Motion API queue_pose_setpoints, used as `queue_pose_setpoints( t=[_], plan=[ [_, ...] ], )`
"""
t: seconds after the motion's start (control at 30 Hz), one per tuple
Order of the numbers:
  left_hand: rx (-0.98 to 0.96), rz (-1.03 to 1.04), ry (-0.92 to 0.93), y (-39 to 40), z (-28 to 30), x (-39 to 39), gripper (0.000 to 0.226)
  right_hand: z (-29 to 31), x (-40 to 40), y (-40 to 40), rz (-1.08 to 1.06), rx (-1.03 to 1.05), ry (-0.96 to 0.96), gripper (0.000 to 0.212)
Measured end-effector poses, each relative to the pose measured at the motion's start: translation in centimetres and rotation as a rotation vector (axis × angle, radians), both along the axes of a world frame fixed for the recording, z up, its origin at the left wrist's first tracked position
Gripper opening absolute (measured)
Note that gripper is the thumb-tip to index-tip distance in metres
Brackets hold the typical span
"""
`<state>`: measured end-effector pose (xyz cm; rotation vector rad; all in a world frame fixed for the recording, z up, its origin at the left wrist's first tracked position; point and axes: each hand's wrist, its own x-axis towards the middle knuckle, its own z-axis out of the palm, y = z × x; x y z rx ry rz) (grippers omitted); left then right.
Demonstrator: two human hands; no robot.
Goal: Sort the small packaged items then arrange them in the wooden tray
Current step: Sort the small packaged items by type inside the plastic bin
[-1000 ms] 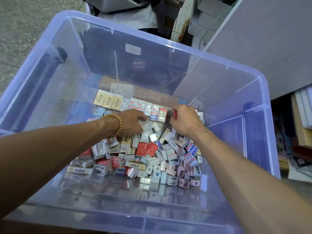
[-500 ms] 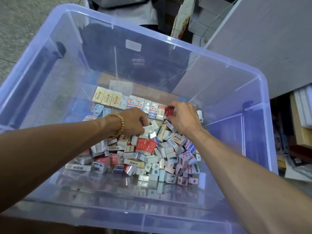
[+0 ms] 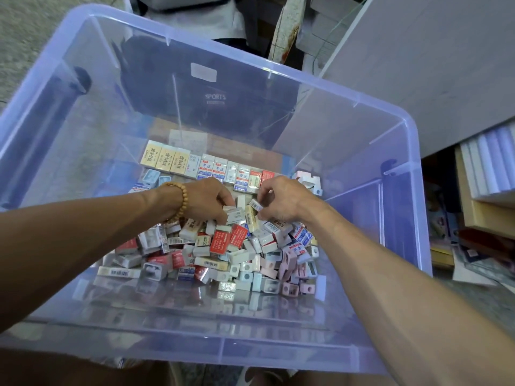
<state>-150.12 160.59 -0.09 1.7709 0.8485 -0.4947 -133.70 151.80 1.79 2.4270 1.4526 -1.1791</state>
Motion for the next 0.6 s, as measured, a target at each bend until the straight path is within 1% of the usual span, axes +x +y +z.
queue_pose_setpoints(
  t=[0.1,0.13,0.23,0.3,0.33,0.4,0.5,0.6],
  plan=[
    [-0.003,0.054,0.017,0.1,0.6,-0.3,0.016,-0.2,-0.1,0.0,0.019,-0.009,0.045,0.025],
    [0.007,0.084,0.018,0.1,0.9,-0.4,0.015,-0.2,-0.3,-0.1,0.047,-0.018,0.03,0.025],
    [0.028,0.206,0.012,0.5,2.2,-0.8,0.013,-0.3,-1.1,0.1,0.176,-0.04,-0.099,0.038],
    [0.056,0.264,0.022,0.6,3.4,-1.5,0.012,-0.5,-1.6,0.3,0.213,-0.037,-0.138,0.026],
    [0.074,0.286,0.029,0.6,4.0,-2.0,0.011,-0.5,-1.9,0.4,0.211,-0.035,-0.126,0.024],
    [0.107,0.339,0.035,0.6,5.0,-3.2,0.011,-0.6,-2.2,0.3,0.183,-0.035,-0.072,0.032],
    [0.126,0.425,0.06,0.3,6.1,-5.2,0.01,-0.3,-2.6,0.2,0.148,-0.044,0.012,0.039],
    [0.146,0.471,0.076,0.0,6.8,-7.1,0.01,-0.3,-3.0,0.4,0.131,-0.045,0.072,0.033]
  ],
)
